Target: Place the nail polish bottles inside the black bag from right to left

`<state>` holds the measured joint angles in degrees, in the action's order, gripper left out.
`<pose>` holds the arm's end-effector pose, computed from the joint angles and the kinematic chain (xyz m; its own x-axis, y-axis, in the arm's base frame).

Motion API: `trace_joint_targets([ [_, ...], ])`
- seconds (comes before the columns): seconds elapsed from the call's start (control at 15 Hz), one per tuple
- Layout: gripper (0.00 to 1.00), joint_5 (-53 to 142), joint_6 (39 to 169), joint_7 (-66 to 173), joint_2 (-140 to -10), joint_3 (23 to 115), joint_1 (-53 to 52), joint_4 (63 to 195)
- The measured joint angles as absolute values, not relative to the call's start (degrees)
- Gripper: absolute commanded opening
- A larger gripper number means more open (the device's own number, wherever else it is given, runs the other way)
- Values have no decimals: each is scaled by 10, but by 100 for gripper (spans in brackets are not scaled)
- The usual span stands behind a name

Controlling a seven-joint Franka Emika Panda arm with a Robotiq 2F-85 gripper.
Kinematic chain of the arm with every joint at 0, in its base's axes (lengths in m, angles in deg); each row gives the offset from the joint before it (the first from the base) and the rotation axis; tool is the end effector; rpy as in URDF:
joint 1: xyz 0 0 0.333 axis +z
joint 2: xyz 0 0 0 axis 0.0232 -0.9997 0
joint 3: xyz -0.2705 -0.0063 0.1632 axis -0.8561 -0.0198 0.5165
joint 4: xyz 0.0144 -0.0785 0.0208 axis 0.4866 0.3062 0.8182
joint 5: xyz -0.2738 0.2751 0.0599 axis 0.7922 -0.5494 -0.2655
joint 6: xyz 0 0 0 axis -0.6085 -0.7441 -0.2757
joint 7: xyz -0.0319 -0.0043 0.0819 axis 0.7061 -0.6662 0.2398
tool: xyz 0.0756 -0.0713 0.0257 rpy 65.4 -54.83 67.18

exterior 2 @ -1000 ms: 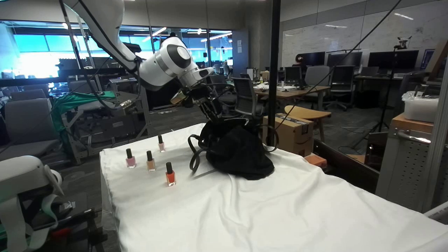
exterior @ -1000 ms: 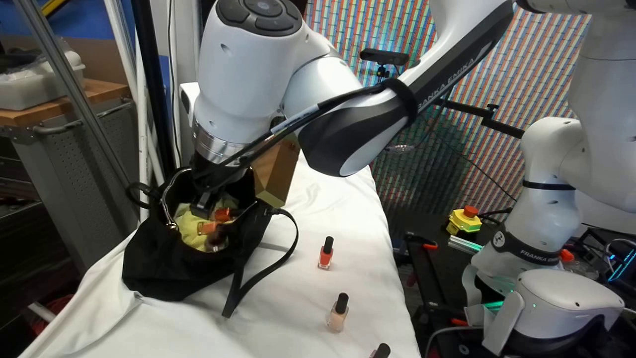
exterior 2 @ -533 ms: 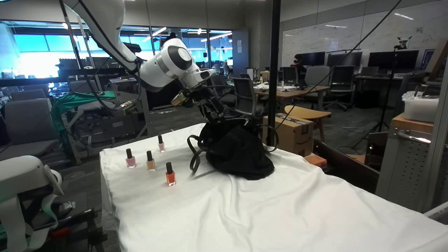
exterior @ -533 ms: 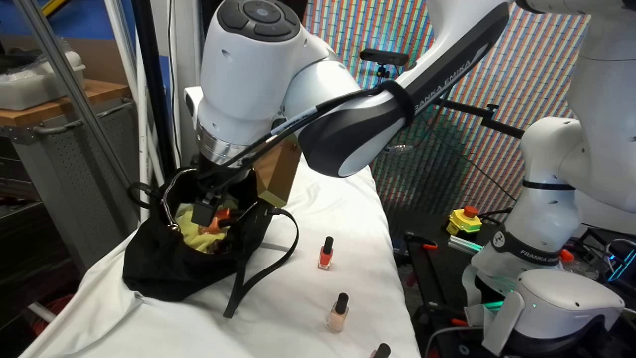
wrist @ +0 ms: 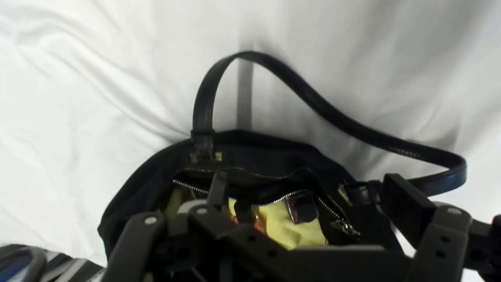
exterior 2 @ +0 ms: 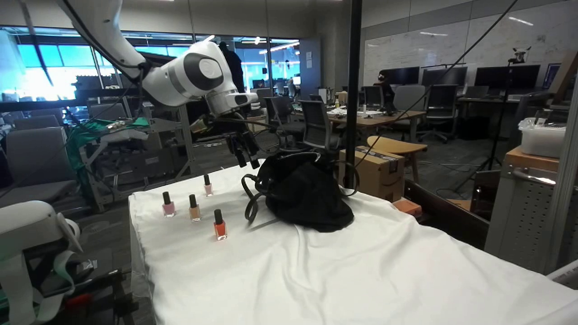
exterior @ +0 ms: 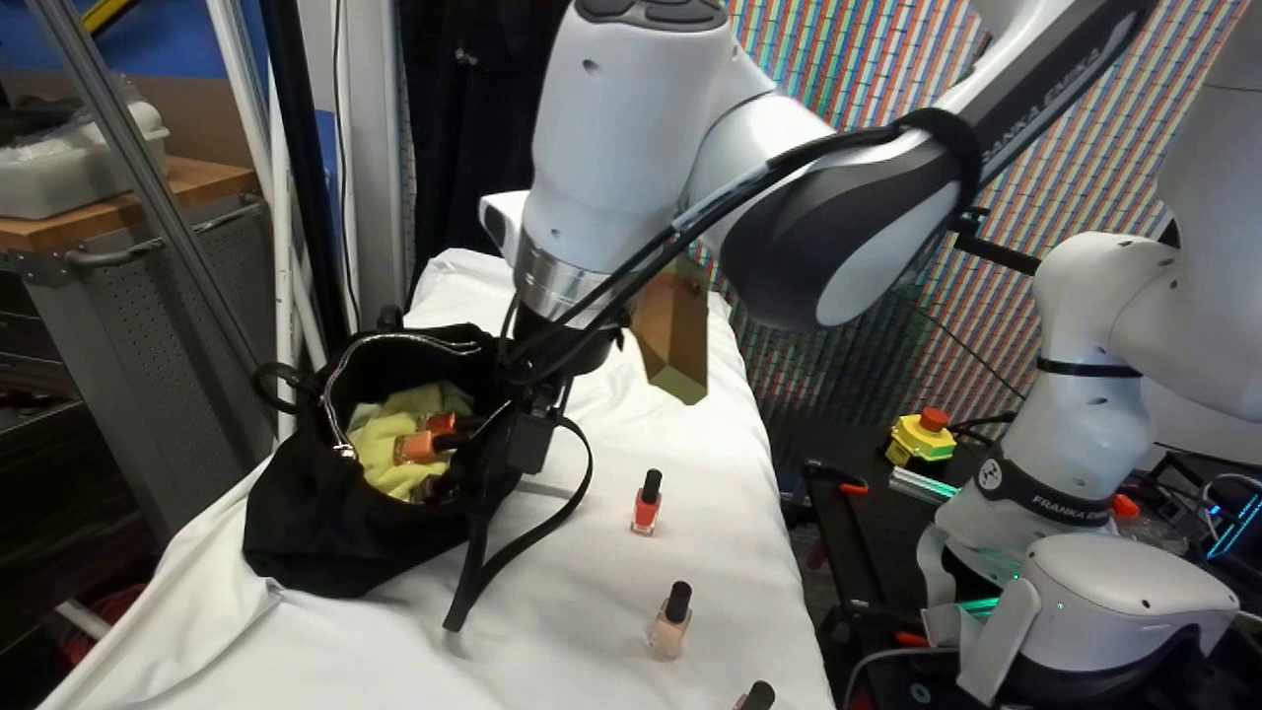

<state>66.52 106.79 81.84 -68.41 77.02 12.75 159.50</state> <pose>0.5418 0.1744 0.3333 0.9781 0.0797 0.1923 0.0330 -0.9715 0.2346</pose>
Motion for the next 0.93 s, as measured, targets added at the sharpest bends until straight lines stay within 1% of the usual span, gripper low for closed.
trace_joint_targets([
  [0.33, 100, 576, 1068, 785, -562, 782, 121, 1724],
  [0.53, 100, 526, 1068, 749, -511, 783, 108, 1786],
  [0.93, 100, 460, 1077, 670, -490, 783, 80, 1860],
])
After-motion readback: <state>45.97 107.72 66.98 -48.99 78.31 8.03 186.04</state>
